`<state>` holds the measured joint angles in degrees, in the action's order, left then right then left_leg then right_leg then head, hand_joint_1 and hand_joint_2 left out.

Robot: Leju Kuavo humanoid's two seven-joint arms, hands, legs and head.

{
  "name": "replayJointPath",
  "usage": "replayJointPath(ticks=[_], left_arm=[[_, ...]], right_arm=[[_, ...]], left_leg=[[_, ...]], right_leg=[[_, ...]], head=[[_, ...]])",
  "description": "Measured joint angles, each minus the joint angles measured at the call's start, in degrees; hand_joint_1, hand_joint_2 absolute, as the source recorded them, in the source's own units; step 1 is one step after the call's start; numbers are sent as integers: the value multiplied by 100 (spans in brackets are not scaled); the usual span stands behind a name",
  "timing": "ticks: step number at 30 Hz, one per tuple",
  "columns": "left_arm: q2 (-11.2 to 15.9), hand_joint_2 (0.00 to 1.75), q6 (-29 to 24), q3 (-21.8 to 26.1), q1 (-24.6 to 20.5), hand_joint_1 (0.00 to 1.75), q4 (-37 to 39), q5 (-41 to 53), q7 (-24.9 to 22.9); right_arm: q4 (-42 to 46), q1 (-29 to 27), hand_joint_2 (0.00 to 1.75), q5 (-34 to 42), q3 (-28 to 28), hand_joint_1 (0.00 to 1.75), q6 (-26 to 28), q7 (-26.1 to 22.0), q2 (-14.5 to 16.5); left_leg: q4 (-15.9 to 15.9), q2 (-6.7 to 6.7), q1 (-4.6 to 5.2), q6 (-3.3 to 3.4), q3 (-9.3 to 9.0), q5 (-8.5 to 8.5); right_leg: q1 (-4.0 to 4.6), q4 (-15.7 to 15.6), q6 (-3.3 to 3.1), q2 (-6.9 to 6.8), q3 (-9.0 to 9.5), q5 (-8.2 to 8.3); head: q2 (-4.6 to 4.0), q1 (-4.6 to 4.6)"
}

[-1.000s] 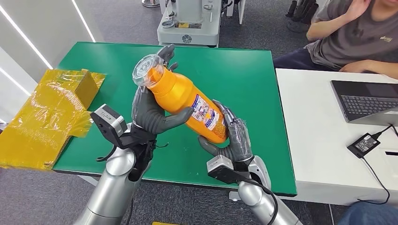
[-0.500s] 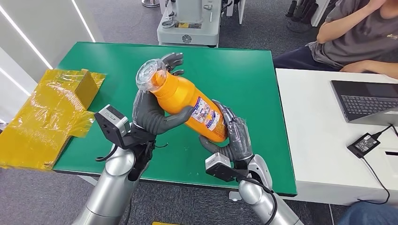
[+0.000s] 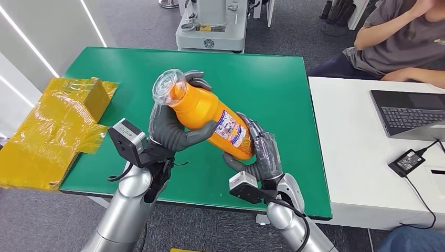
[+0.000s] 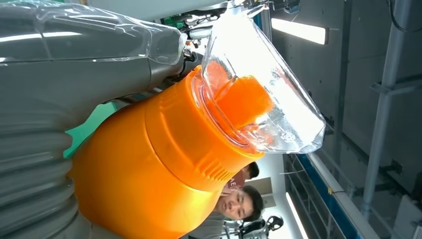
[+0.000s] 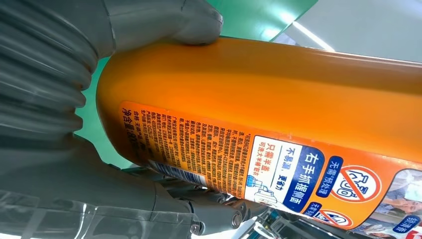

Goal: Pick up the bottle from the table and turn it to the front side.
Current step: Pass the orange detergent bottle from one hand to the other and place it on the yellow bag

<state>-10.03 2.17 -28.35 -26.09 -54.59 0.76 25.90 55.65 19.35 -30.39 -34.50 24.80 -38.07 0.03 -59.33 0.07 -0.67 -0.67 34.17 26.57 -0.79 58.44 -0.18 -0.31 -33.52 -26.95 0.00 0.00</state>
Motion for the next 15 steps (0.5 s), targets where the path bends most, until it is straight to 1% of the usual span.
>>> replayJointPath(ticks=[5,9,13,15], left_arm=[[8,175,-15,1,7,175,1,0,2],[12,175,-17,2,22,175,1,0,3],[17,175,-26,8,54,175,1,18,4],[19,175,-39,22,72,175,1,35,3]], right_arm=[[-2,-1,175,-218,8,175,120,80,7],[-9,-3,175,-566,3,175,322,336,9],[-22,-5,175,-909,-6,0,470,654,15],[-23,-12,175,-1007,-2,0,527,778,26]], left_leg=[[0,0,0,0,0,0],[0,0,0,0,0,0],[0,0,0,0,0,0],[0,0,0,0,0,0]], right_leg=[[0,0,0,0,0,0],[0,0,0,0,0,0],[0,0,0,0,0,0],[0,0,0,0,0,0]], head=[[0,0],[0,0],[0,0],[0,0]])
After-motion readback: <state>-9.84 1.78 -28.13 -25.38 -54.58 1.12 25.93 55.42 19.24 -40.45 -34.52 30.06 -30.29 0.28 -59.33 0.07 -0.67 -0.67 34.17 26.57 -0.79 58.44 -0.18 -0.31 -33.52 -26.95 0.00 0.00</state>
